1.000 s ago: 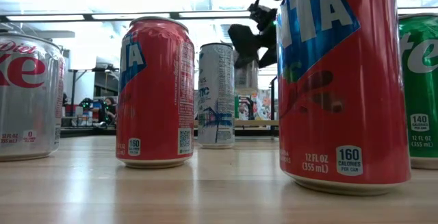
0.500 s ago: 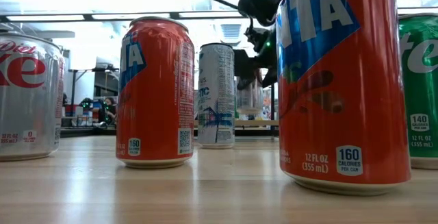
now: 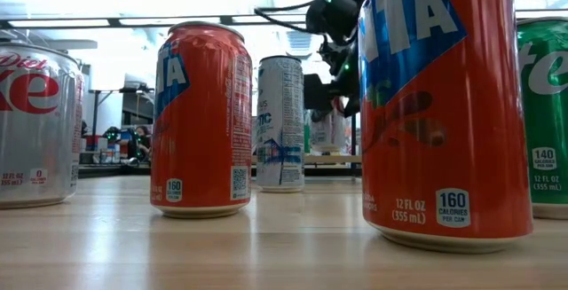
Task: Sort soda cans
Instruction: Put the middle red silver soda can on the shelf
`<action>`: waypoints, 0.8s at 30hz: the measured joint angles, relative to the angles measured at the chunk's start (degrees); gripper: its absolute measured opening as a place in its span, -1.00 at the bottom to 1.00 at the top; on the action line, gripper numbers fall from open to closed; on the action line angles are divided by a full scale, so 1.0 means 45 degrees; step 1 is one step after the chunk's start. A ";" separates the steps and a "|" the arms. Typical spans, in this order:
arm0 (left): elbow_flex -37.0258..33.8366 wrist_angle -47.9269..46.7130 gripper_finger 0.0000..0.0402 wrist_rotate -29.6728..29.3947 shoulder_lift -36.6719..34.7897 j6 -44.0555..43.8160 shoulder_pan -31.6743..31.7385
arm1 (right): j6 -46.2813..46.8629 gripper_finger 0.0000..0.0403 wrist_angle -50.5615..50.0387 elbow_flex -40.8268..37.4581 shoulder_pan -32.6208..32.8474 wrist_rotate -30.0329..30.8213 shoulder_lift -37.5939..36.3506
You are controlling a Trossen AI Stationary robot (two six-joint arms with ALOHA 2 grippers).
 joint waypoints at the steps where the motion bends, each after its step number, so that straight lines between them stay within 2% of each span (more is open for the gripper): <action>1: 0.0000 -0.0002 -1.00 0.0000 0.0004 0.0002 0.0000 | 0.0000 0.34 -0.0010 -0.0003 -0.0024 -0.0001 0.0037; 16: 0.0000 -0.0005 -1.00 0.0000 0.0004 0.0172 0.0000 | -0.0015 0.35 0.0084 -0.0015 -0.0089 0.0013 0.0269; 24: 0.0000 -0.0005 -1.00 0.0000 0.0008 0.0189 0.0000 | -0.0019 0.57 0.0098 -0.0010 -0.0079 -0.0040 0.0269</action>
